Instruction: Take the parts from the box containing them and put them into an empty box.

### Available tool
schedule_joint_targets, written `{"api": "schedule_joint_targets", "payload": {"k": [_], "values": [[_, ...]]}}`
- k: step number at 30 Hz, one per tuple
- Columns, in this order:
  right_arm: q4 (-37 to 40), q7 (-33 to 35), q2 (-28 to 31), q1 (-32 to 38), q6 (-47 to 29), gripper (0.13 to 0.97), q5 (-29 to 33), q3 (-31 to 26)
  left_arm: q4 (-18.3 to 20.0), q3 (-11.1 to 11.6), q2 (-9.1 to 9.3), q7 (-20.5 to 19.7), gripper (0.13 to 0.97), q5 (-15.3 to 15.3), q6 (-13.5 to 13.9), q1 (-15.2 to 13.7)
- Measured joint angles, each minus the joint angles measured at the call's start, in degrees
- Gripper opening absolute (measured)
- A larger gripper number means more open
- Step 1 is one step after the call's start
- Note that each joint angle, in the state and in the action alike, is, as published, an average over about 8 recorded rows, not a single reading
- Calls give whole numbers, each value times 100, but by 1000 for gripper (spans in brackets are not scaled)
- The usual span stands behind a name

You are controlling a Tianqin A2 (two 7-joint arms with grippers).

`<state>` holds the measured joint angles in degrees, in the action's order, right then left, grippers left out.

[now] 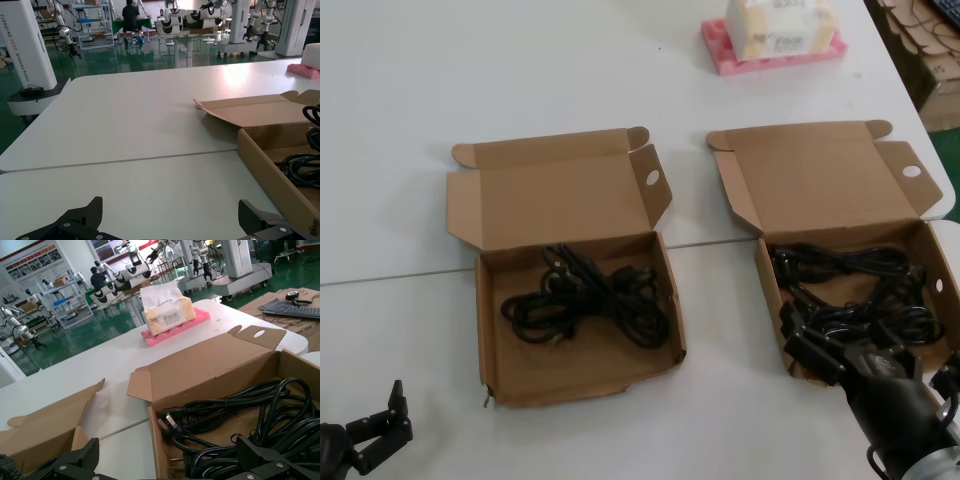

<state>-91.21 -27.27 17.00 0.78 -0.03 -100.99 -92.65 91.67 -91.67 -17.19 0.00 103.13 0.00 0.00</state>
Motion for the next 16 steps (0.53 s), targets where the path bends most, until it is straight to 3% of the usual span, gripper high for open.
{"api": "schedule_joint_targets", "payload": {"k": [16], "values": [[0, 0, 0, 0, 0, 966, 0, 0, 0, 0, 0, 0, 965, 0, 0, 0]]}}
